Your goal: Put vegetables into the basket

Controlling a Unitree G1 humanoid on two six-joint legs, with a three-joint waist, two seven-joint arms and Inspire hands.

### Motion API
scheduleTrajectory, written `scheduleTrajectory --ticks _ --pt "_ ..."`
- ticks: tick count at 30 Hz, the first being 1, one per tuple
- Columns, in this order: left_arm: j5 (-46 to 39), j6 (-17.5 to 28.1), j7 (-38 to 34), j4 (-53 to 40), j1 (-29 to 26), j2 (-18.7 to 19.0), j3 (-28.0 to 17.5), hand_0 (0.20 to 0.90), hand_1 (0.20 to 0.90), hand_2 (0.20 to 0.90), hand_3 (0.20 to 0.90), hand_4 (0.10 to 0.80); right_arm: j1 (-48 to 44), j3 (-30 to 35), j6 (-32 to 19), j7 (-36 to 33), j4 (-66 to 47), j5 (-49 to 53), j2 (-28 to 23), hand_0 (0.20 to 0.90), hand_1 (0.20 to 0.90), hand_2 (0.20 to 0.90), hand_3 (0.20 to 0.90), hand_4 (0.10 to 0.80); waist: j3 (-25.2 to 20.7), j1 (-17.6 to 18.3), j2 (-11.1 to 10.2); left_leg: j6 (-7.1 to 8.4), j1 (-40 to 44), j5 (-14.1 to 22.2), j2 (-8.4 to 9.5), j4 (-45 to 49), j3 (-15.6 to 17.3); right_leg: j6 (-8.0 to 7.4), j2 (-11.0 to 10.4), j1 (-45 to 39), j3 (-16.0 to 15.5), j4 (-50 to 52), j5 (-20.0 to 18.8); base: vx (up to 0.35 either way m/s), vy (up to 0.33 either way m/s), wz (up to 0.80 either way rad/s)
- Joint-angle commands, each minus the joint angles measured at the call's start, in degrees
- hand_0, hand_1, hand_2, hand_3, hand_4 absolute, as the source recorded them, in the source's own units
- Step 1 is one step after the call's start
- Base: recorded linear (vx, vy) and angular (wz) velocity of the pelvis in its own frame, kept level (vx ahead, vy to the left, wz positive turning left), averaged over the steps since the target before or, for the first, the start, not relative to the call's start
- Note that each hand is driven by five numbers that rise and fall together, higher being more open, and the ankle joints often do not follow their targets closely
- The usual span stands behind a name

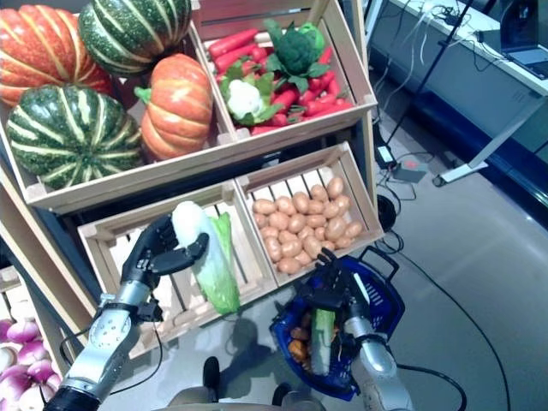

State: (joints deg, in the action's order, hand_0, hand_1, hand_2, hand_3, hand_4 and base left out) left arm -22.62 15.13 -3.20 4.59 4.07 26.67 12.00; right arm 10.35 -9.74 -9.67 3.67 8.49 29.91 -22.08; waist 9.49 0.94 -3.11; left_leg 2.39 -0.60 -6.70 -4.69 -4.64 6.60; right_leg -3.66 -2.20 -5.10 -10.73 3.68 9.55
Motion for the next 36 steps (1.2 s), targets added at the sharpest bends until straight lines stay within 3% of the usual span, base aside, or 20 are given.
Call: scheduleTrajectory --ticks 1,6,11,24,36 --pt "-2.12 2.78 3.05 -6.85 -5.04 2.86 -0.39 0.3 0.3 0.3 0.3 0.4 -4.04 1.31 -1.36 7.15 -6.63 3.77 -3.92 0.9 0.9 0.9 0.9 0.8 -4.28 0.51 -0.55 -1.05 2.46 8.3 1.1 3.01 1.06 -2.26 -2.41 2.58 1.46 -3.93 -8.49 0.0 0.0 0.0" --pt "-3.74 2.51 6.44 -7.47 -6.38 4.12 1.86 0.3 0.3 0.3 0.3 0.4 -7.2 -1.28 5.2 15.03 -10.25 9.73 -8.09 0.9 0.9 0.9 0.9 0.8 -5.17 0.04 -0.66 -1.2 3.48 8.38 1.32 2.16 1.15 -2.67 -2.63 1.99 1.2 -4.29 -8.7 0.005 0.0 -0.01" --pt "-5.48 3.1 7.24 -8.0 -7.1 4.1 3.62 0.3 0.3 0.3 0.3 0.4 -9.32 -4.44 8.04 17.95 -11.88 11.89 -8.79 0.9 0.9 0.9 0.9 0.8 -5.68 -0.39 -0.73 -1.28 3.97 8.44 1.45 1.76 1.13 -2.72 -2.77 1.68 1.15 -4.64 -8.74 0.0 0.0 0.0" --pt "-10.66 5.31 12.33 -11.36 -9.24 4.09 7.95 0.3 0.3 0.3 0.3 0.4 -12.79 -10.55 15.77 16.32 -6.82 12.81 -8.69 0.9 0.9 0.9 0.9 0.8 -6.88 -1.26 -0.31 -0.97 5.05 8.12 1.46 0.21 0.56 -2.78 -3.07 0.55 0.28 -6.2 -9.12 0.0 0.0 0.0" --pt "-13.92 5.75 15.6 -13.3 -10.5 3.48 10.32 0.3 0.3 0.3 0.3 0.4 -13.91 -13.8 21.63 20.64 -1.76 12.0 -7.2 0.9 0.9 0.9 0.9 0.8 -7.41 -1.5 0.01 -0.9 5.35 7.97 1.5 -0.31 0.15 -2.68 -3.25 0.28 0.13 -6.81 -9.42 0.0 0.0 0.0"
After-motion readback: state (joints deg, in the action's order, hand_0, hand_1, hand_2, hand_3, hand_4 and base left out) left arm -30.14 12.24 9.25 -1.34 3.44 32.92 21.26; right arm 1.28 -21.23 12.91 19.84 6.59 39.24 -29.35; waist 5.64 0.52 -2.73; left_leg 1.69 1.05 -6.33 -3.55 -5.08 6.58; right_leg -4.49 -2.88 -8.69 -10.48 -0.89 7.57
